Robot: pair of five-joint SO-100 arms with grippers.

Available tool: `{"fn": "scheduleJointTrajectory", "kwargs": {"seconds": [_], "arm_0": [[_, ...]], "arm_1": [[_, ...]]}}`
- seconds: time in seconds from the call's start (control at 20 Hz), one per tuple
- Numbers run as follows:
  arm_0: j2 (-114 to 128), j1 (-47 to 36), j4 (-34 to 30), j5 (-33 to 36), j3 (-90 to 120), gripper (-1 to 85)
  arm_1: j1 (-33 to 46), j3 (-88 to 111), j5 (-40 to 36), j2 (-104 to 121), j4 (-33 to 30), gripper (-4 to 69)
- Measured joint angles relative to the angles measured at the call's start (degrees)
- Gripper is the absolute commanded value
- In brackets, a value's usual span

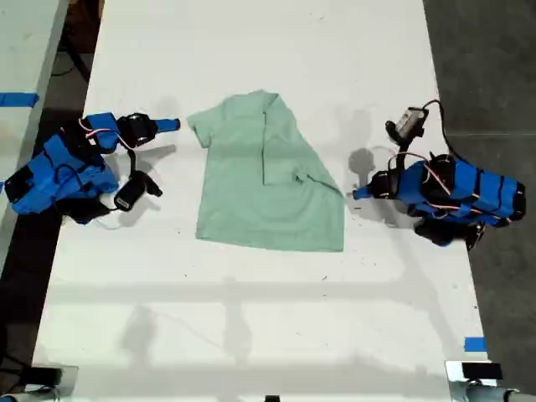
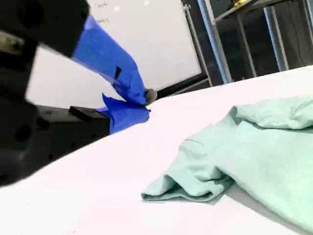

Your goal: Fold t shirt

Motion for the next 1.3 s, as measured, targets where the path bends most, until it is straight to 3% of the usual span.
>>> {"fn": "scheduleJointTrajectory", "kwargs": {"seconds": [0.6, 0.7, 0.8, 0.85, 0.95, 1.1, 1.3], "arm_0": [[0.00, 0.00, 0.53, 0.00, -2.37, -0.3], [-3.16, -3.16, 2.37, 0.26, -8.44, -0.3], [-17.05, -8.53, 3.69, 2.37, -19.86, 3.7], [-26.98, -9.23, 4.57, 4.13, -26.72, 13.1], [-48.08, -10.99, 6.06, 8.96, -39.55, 22.5], [-68.12, -16.61, 3.34, 18.02, -45.26, 24.7], [-84.11, -18.37, 1.49, 21.53, -52.65, 25.4]], "arm_1": [[-1.67, 0.00, 1.32, 0.00, 0.00, 0.5], [-1.67, 0.00, 1.32, 0.00, 0.00, 0.5], [-1.67, 0.00, 1.32, 0.00, 0.00, 0.5], [-1.67, 0.00, 1.32, 0.00, 0.00, 0.5], [-1.67, 0.00, 1.32, 0.00, 0.00, 0.5], [-1.67, 0.00, 1.32, 0.00, 0.00, 0.5], [-1.67, 0.00, 1.32, 0.00, 0.00, 0.5]]}}
